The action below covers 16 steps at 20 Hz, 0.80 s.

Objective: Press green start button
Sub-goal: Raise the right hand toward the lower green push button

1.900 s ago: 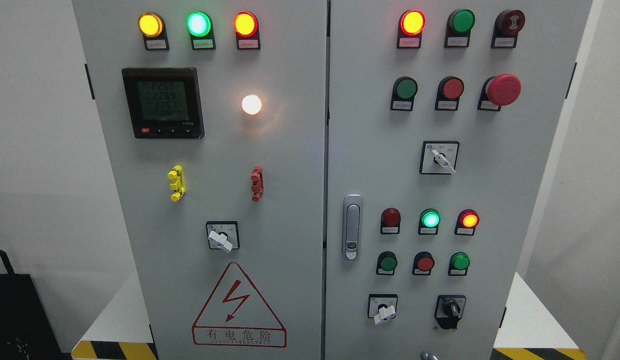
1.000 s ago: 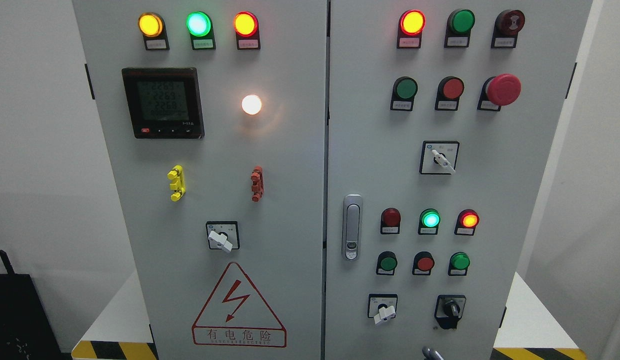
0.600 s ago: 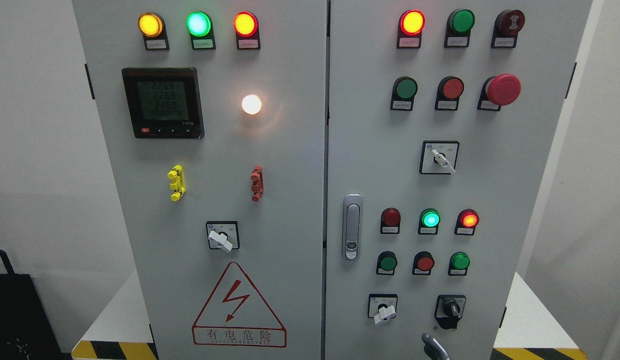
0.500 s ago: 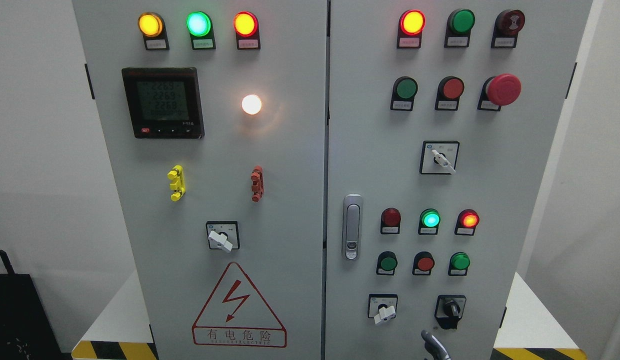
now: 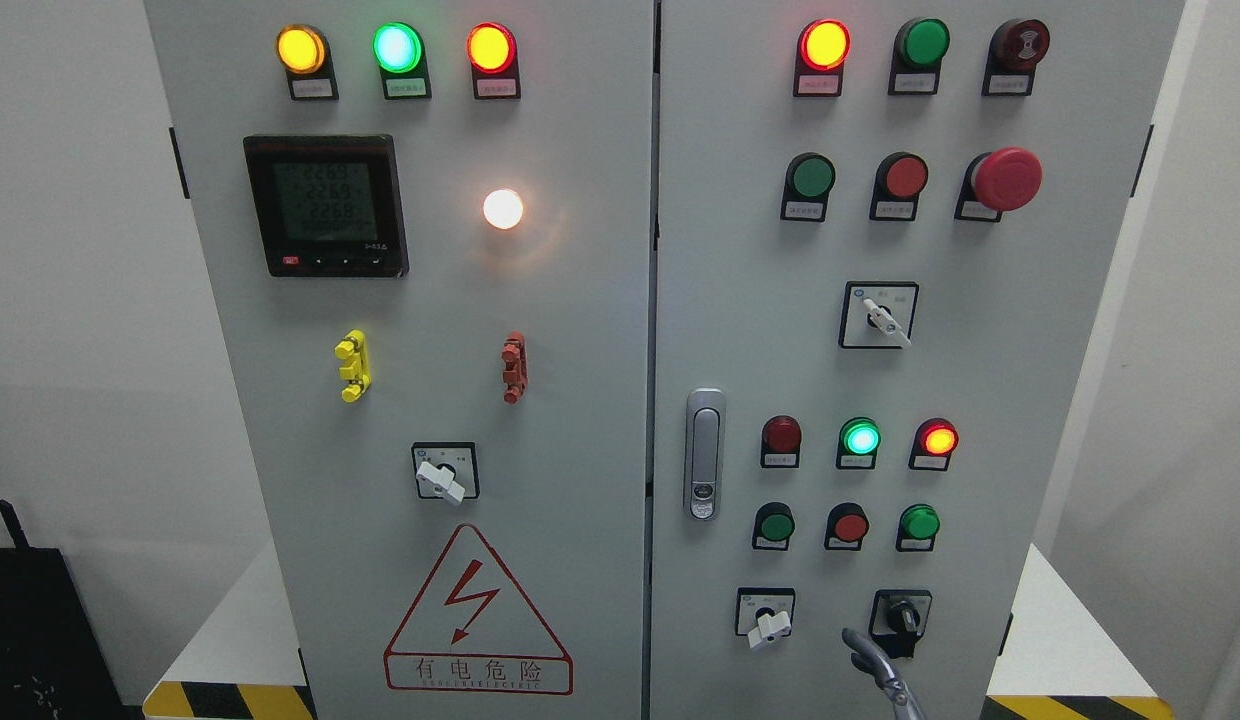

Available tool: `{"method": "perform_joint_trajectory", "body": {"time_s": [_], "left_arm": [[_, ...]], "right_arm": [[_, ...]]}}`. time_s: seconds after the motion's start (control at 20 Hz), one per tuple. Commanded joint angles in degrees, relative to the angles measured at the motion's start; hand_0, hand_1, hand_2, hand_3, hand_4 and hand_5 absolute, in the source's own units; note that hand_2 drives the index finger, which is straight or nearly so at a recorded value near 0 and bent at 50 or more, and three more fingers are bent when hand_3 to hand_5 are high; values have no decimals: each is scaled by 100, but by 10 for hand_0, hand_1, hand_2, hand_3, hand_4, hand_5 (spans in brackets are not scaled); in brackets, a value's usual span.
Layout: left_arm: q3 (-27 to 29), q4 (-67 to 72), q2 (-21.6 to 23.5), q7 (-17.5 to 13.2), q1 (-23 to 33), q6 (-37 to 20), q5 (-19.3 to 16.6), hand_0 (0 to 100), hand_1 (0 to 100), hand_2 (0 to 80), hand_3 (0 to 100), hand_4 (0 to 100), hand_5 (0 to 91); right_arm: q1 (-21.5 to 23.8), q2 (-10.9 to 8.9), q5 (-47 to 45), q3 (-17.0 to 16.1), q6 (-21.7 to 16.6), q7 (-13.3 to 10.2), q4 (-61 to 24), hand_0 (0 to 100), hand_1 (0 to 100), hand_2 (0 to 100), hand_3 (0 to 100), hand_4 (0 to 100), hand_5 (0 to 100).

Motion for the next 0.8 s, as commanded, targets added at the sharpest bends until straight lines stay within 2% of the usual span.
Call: {"method": "perform_joint_trajectory", "body": {"time_s": [0.0,0.2,0.4,0.75], "left_arm": [[0,0,0,-2,-1,-5,0,120,556,0,0,0,0],[0,0,0,-2,-1,-5,0,120,556,0,0,0,0],[0,9,0,-2,-1,-5,0,120,556,0,0,0,0],[0,0,0,-2,-1,-5,0,120,556,0,0,0,0]], "right_arm": [[-348,13,1284,-508,-17,-111,4,305,322,0,486,486,459],[-551,13,1899,-552,-79,-322,66,347,324,0,523,558,568],[-674,13,2400,-544,-132,-410,83,382,323,0,562,612,669],[-850,4,3121,-430,-140,-437,338,415,331,0,574,636,711]]}}
